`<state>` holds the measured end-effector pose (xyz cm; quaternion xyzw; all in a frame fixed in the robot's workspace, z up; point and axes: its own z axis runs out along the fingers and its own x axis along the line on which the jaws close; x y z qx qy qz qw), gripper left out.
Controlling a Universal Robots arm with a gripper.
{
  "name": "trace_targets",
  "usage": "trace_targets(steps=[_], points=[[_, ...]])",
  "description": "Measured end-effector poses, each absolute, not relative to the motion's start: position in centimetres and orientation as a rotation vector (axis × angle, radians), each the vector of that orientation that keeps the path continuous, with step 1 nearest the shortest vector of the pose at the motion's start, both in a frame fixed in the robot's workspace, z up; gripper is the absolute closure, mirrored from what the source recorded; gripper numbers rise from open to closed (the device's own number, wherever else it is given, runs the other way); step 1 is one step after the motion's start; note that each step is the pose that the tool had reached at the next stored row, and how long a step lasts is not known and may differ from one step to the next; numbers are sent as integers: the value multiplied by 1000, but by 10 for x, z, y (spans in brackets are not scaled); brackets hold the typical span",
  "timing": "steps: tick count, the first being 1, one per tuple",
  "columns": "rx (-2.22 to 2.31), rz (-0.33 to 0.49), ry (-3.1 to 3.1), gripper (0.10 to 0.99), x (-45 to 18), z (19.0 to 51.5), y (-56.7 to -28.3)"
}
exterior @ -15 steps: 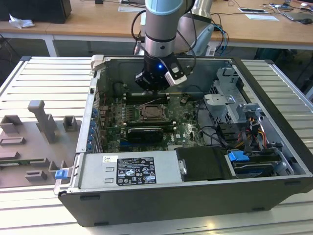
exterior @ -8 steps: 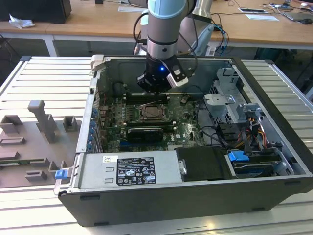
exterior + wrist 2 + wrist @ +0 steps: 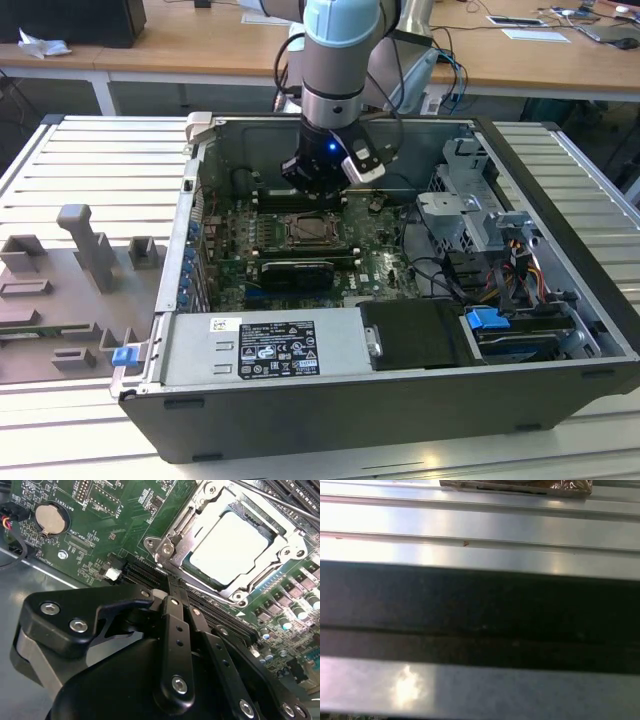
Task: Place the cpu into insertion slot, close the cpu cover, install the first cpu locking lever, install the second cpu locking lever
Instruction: 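Install the first cpu locking lever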
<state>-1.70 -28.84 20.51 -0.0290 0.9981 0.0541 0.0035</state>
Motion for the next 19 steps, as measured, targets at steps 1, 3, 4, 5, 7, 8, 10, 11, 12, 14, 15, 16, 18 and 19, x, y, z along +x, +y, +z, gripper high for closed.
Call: trace_targets(steps=[1,3,4,5,7,8,10,11,12,14,15,16,18,19], points=[[-91,169,3129,980,-17,205,-288],[-91,167,3129,980,-17,204,-288],[-91,166,3129,980,-17,204,-288],[-91,164,3129,980,-17,204,-288],[-91,161,3129,980,-17,204,-288],[-91,158,3130,980,-17,204,-288],[-91,152,3130,980,-16,203,-288],[-91,150,3130,980,-16,203,-288],[-91,148,3130,980,-16,203,-288],[-91,148,3129,980,-16,201,-288],[-91,146,3130,980,-16,202,-288],[-91,144,3130,980,-16,202,-288],[-91,144,3130,980,-16,202,-288],[-91,144,3131,980,-16,202,-288]])
